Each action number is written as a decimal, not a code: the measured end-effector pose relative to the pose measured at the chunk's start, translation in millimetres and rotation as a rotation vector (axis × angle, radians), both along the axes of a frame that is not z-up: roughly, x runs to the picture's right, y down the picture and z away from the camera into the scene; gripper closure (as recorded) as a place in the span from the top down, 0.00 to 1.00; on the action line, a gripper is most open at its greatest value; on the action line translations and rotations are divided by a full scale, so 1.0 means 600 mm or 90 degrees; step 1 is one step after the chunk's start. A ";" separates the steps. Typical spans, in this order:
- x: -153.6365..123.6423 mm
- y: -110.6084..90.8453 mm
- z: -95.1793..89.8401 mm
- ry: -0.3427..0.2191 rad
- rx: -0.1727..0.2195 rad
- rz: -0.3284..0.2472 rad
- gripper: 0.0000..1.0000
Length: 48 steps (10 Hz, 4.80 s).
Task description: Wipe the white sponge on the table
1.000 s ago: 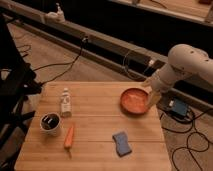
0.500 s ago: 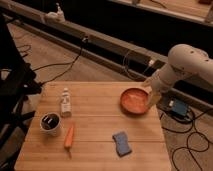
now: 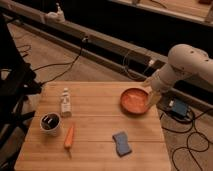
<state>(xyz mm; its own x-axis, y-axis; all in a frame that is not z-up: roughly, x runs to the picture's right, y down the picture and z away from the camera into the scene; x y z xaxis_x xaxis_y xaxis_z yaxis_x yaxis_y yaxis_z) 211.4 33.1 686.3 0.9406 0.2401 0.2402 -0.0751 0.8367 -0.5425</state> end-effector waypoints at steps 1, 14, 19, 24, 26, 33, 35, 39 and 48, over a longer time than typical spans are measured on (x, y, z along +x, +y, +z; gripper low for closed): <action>0.000 0.000 0.000 0.000 0.000 0.000 0.69; 0.000 0.002 -0.001 -0.007 0.002 -0.035 0.69; -0.018 0.084 0.035 -0.027 -0.033 -0.200 0.69; -0.051 0.140 0.064 -0.010 -0.006 -0.208 0.69; -0.063 0.182 0.062 -0.006 -0.010 -0.206 0.69; -0.089 0.236 0.049 -0.021 -0.031 -0.220 0.69; -0.093 0.238 0.067 -0.015 -0.039 -0.246 0.69; -0.157 0.276 0.099 -0.065 -0.074 -0.247 0.69; -0.207 0.362 0.173 -0.122 -0.147 -0.242 0.69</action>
